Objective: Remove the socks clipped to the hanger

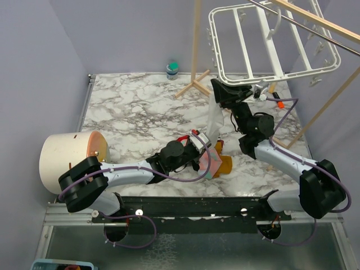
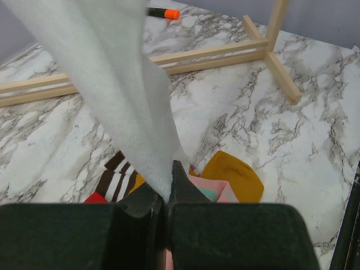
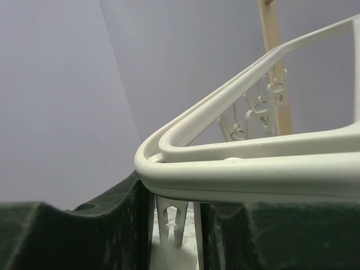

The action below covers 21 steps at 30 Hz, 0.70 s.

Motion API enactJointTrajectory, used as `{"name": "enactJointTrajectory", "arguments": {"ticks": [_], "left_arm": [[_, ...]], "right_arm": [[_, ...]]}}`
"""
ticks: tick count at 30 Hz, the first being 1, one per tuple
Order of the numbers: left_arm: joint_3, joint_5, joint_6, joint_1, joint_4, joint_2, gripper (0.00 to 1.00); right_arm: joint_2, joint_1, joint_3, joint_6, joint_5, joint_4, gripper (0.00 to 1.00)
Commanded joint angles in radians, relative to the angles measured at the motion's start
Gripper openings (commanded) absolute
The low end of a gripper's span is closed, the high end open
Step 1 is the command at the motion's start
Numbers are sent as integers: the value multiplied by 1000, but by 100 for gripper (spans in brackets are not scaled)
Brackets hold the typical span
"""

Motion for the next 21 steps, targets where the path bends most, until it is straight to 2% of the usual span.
{"name": "enactJointTrajectory", "arguments": {"ticks": [1, 8, 16, 21], "left_arm": [[-28, -17, 7, -11, -31, -18, 0], [-35, -20, 4, -11, -38, -37, 0], [-44, -22, -20, -10, -111, -55, 0], [-50, -43, -43, -11, -180, -18, 0]], "right_arm": [[-3, 3, 27, 0, 0, 19, 31], [-18, 3, 23, 0, -6, 9, 25], [-64, 3, -5, -12, -5, -22, 24], [-99, 3, 16, -19, -25, -125, 25]]}}
